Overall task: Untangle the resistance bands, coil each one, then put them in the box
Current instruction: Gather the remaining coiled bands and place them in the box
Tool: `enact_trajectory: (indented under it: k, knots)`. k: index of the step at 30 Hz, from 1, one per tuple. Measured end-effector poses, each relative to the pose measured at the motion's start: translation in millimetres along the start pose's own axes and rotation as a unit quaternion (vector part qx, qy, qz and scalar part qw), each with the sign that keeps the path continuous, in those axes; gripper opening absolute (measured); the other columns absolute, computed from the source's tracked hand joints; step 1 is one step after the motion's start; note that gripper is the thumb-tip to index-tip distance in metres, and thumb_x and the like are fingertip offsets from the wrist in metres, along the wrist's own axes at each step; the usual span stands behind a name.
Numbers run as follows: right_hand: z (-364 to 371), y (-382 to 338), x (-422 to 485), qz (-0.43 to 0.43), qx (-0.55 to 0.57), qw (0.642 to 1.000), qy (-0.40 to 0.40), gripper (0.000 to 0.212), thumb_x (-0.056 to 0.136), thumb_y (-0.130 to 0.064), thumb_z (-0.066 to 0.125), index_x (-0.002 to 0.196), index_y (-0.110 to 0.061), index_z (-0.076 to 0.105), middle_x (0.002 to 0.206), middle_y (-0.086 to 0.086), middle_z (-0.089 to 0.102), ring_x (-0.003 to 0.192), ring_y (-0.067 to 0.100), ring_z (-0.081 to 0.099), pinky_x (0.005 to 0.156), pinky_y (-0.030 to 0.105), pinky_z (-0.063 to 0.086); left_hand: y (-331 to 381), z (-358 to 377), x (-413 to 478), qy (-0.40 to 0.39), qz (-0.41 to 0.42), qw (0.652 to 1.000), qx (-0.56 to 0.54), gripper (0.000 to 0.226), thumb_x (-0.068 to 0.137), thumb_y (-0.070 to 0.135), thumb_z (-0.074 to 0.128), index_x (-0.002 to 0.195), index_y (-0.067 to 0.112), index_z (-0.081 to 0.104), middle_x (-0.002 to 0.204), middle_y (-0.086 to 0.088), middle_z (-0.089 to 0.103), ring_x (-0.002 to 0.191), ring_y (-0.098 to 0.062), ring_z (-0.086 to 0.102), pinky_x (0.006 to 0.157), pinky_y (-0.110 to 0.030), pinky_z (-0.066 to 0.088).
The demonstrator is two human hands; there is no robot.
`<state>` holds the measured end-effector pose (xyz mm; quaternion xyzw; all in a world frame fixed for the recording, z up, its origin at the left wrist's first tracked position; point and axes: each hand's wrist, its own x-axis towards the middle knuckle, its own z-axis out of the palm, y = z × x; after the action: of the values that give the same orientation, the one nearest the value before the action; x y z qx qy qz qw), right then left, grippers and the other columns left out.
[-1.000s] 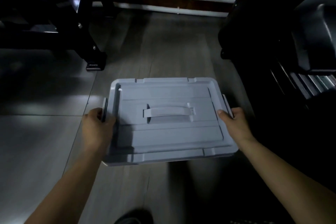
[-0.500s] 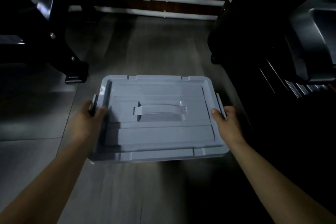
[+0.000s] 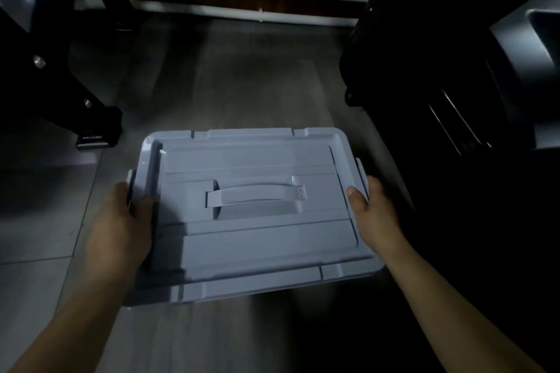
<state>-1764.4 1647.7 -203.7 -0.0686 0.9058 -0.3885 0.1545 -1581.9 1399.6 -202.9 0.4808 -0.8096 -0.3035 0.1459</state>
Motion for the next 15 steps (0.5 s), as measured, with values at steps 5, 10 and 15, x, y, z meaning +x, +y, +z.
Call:
enact_trajectory:
  k: [5,10,15]
  knots:
    - [1.7,-2.1,1.9,-0.008,-0.051,0.999,-0.001,0.041,0.099,-0.024,0.037,0.138,-0.011,0.032,0.125,0.017,0.054,0.110,0.029,0.053,0.082,0.024,0.036,0.4,3.3,3.2,0.002,0.009,1.000,0.016,0.019,0.095,0.014,0.047,0.108,0.000,0.049,0.084,-0.019,0.052,0.072,-0.028,0.042,0.061,-0.038,0.030]
    - [2.2,-3.8,3.1,-0.011,-0.096,0.995,0.004,0.043,0.099,-0.028,0.034,0.139,-0.011,0.031,0.124,0.017,0.055,0.108,0.031,0.055,0.079,0.027,0.040,-0.7,5.4,4.0,0.010,0.014,1.000,0.023,0.020,0.095,0.014,0.046,0.106,-0.002,0.049,0.079,-0.017,0.049,0.068,-0.027,0.041,0.057,-0.036,0.027]
    - [2.7,-5.0,3.0,0.001,-0.094,0.996,0.007,0.042,0.099,-0.030,0.035,0.137,-0.013,0.033,0.120,0.016,0.057,0.103,0.030,0.056,0.076,0.028,0.041,-4.3,6.8,6.6,0.003,0.010,1.000,0.012,0.022,0.096,0.016,0.043,0.106,-0.004,0.048,0.088,-0.031,0.056,0.068,-0.029,0.042,0.060,-0.039,0.030]
